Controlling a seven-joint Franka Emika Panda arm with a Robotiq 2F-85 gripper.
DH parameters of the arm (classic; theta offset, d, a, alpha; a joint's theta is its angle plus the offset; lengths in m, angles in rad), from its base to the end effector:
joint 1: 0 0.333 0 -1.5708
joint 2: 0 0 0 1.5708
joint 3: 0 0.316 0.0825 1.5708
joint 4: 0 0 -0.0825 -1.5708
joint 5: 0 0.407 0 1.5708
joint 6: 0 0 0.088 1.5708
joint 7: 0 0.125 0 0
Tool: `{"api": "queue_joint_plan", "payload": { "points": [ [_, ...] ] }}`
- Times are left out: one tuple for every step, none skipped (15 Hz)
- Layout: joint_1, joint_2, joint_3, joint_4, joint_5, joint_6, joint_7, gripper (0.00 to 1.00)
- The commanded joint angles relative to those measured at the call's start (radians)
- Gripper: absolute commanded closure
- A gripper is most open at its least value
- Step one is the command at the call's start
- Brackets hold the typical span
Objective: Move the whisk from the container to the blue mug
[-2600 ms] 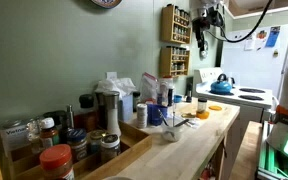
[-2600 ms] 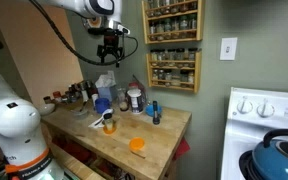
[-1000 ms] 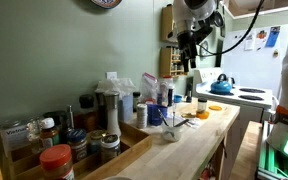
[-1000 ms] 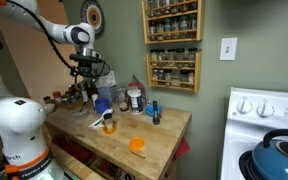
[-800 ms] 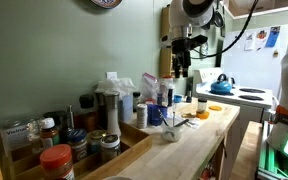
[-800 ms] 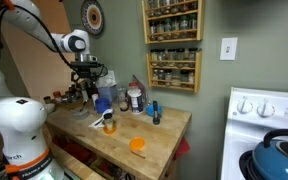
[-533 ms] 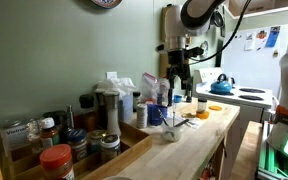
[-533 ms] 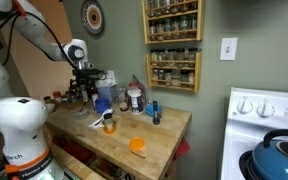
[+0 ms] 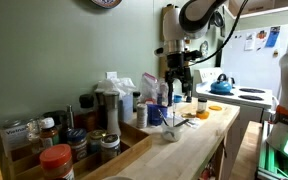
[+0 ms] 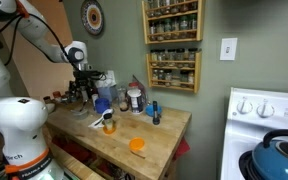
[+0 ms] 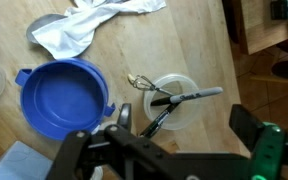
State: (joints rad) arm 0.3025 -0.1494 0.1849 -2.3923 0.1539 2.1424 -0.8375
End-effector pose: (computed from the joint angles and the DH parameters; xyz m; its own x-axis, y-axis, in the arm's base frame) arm 0.4203 0.2317 0.3348 0.3327 0.9430 -0.0018 0.9336 -0.3296 -0.1404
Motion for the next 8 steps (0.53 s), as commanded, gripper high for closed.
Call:
{"api": "queue_joint_plan", "payload": {
  "points": [
    [0.012,0.036,0.020,0.000,-0.027,0.020,-0.126,0.00],
    [0.014,0.045,0.025,0.002,-0.030,0.011,-0.165,0.00],
    [0.016,0.058,0.032,0.004,-0.035,-0.009,-0.204,0.00],
    [0.017,0.071,0.039,0.006,-0.037,-0.026,-0.237,0.00],
    [0.019,0.082,0.046,0.002,-0.034,-0.045,-0.268,0.00],
    [0.020,0.096,0.053,0.000,-0.032,-0.067,-0.298,0.00],
    [0.019,0.116,0.060,-0.003,-0.035,-0.094,-0.316,0.00],
    [0.016,0.133,0.066,-0.004,-0.040,-0.100,-0.321,0.00]
  ]
}}
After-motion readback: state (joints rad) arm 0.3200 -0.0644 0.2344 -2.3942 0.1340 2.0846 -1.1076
